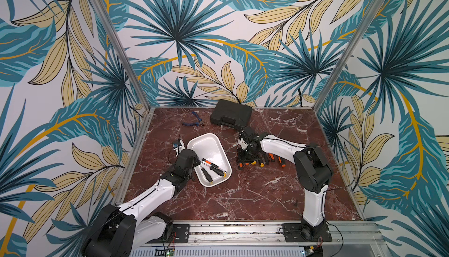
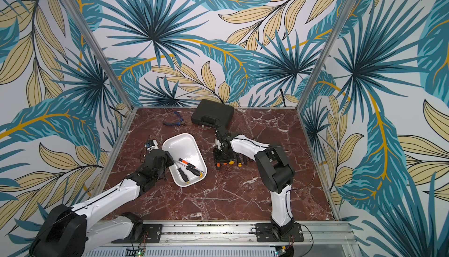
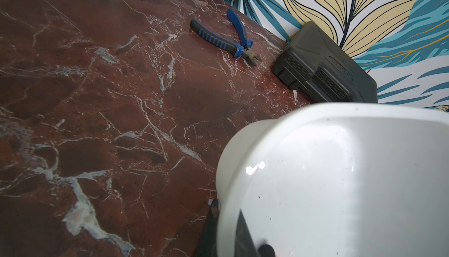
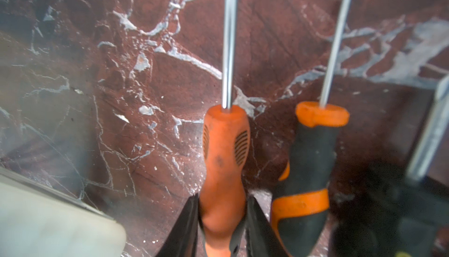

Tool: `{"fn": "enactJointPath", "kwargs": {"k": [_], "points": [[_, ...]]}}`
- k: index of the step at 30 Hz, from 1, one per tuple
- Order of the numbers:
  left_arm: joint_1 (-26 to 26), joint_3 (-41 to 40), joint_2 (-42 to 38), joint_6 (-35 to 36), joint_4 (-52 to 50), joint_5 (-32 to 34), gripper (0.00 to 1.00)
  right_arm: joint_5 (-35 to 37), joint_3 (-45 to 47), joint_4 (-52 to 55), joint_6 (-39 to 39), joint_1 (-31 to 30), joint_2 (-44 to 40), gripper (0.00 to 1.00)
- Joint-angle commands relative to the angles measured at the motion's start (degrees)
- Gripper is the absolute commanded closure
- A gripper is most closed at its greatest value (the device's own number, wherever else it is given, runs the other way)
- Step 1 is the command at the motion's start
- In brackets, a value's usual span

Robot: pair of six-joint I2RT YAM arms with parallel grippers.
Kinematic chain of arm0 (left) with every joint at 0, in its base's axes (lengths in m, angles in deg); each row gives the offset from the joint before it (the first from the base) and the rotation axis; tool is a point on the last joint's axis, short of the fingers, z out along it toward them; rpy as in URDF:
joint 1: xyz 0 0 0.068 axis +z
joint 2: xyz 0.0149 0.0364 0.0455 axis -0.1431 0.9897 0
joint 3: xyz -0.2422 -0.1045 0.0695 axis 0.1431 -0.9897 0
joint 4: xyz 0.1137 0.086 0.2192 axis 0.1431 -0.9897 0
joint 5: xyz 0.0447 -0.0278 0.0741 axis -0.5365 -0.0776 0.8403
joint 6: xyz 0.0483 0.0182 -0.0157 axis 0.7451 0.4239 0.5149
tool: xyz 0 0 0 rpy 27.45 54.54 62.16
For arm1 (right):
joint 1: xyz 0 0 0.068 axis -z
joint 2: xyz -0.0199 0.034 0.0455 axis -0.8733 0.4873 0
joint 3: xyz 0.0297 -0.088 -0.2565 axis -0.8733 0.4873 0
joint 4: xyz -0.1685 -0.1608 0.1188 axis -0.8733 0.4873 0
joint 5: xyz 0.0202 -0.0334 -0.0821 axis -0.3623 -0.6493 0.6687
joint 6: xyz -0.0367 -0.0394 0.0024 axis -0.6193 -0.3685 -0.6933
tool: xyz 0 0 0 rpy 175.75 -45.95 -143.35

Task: Take out the screwdriver from the storage box
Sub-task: Place the socket head at the center of the board, then pick up the socket head from the storage box.

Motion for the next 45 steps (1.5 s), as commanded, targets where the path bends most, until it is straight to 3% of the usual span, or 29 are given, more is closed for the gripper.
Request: {"fn": "enactJointPath", "kwargs": {"k": [1,20,32,37,45], "points": [[0.58,-1.29,-0.73,-1.07,3.82,0.3,1.0,-0.35,-1.03,0.95,0.16,0.26,0.7,0.69],[1.05,-0.99,-1.56,-0.53,2.8,-0.06,1.0,-1.57,-1.35,1.62,0.21,0.25,-0.38,0.61],[1.36,0.15,-1.25,0.26,1.88,-0.23,1.0,5.85,-3.62,8.62,-4.28,-0.31,-11.8,0.59],[1.4,-0.28,-0.91,-0.44,2.23,-0.41,1.0,10.69,-3.61,9.02,-10.37,-6.68,-15.16,0.59],[1.36,0.41,-1.1,-0.18,1.11,0.03,1.0,9.92,-5.06,4.91,-11.85,-17.25,-11.97,0.67]]}}
